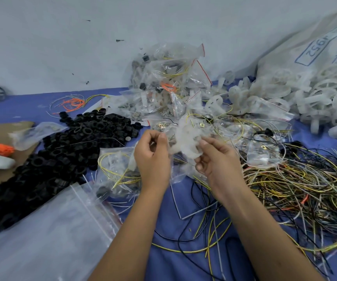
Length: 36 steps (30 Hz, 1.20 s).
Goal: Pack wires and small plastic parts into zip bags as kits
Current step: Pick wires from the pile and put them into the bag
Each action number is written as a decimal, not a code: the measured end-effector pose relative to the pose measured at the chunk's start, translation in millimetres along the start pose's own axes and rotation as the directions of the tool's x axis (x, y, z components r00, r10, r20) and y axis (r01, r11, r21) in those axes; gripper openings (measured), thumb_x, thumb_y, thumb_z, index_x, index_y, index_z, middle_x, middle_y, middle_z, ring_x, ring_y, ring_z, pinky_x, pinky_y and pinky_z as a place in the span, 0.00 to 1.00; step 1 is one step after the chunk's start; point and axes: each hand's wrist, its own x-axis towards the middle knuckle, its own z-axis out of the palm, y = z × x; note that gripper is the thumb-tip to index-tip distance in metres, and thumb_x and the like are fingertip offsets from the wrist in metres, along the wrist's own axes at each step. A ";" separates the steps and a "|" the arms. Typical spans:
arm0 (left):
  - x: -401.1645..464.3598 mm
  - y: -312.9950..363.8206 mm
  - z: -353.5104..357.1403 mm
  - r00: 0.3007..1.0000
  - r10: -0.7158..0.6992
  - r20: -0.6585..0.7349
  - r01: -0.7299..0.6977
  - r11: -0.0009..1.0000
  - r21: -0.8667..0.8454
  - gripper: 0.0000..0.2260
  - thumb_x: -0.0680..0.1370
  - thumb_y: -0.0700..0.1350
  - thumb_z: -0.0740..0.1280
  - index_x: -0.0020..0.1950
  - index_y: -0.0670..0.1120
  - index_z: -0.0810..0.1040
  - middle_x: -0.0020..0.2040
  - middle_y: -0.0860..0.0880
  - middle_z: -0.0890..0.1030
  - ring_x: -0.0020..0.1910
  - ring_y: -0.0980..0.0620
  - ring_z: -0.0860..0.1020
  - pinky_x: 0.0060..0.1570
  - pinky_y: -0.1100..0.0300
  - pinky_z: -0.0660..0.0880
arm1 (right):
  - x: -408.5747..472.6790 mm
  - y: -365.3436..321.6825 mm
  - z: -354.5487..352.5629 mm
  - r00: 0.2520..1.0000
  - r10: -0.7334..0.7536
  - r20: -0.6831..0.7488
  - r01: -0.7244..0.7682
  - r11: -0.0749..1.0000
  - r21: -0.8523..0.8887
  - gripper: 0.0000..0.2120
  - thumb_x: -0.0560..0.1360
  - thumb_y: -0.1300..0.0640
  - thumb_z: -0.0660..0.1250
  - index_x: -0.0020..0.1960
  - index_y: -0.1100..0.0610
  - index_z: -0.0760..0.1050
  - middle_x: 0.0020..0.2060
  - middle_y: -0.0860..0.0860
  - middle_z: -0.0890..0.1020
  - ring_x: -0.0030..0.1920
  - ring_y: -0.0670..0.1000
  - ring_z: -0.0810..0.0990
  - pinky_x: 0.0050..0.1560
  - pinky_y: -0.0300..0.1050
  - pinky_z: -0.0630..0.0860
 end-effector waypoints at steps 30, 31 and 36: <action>33.1 59.9 -23.8 0.749 -0.136 0.649 -0.004 0.978 0.209 0.09 0.79 0.33 0.68 0.39 0.36 0.78 0.29 0.43 0.78 0.23 0.51 0.73 0.23 0.61 0.71 | -6.2 20.6 -0.7 0.880 -0.129 0.457 0.377 0.775 -0.508 0.06 0.78 0.68 0.69 0.52 0.59 0.81 0.41 0.52 0.87 0.42 0.52 0.86 0.43 0.49 0.81; 32.9 59.5 -23.5 0.753 -0.131 0.644 0.009 0.982 0.189 0.09 0.79 0.33 0.68 0.39 0.36 0.78 0.29 0.44 0.78 0.23 0.51 0.73 0.23 0.61 0.70 | -7.1 21.0 0.4 0.879 -0.105 0.464 0.334 0.831 -0.444 0.06 0.79 0.68 0.69 0.52 0.60 0.81 0.41 0.53 0.87 0.42 0.52 0.86 0.42 0.47 0.81; 29.7 60.7 -19.8 0.758 -0.128 0.639 0.034 0.987 0.158 0.10 0.79 0.32 0.68 0.38 0.37 0.78 0.29 0.43 0.77 0.23 0.50 0.72 0.23 0.62 0.70 | -10.4 23.0 3.7 0.855 -0.125 0.503 0.403 0.770 -0.494 0.15 0.77 0.65 0.72 0.43 0.44 0.78 0.31 0.41 0.83 0.31 0.39 0.80 0.35 0.31 0.74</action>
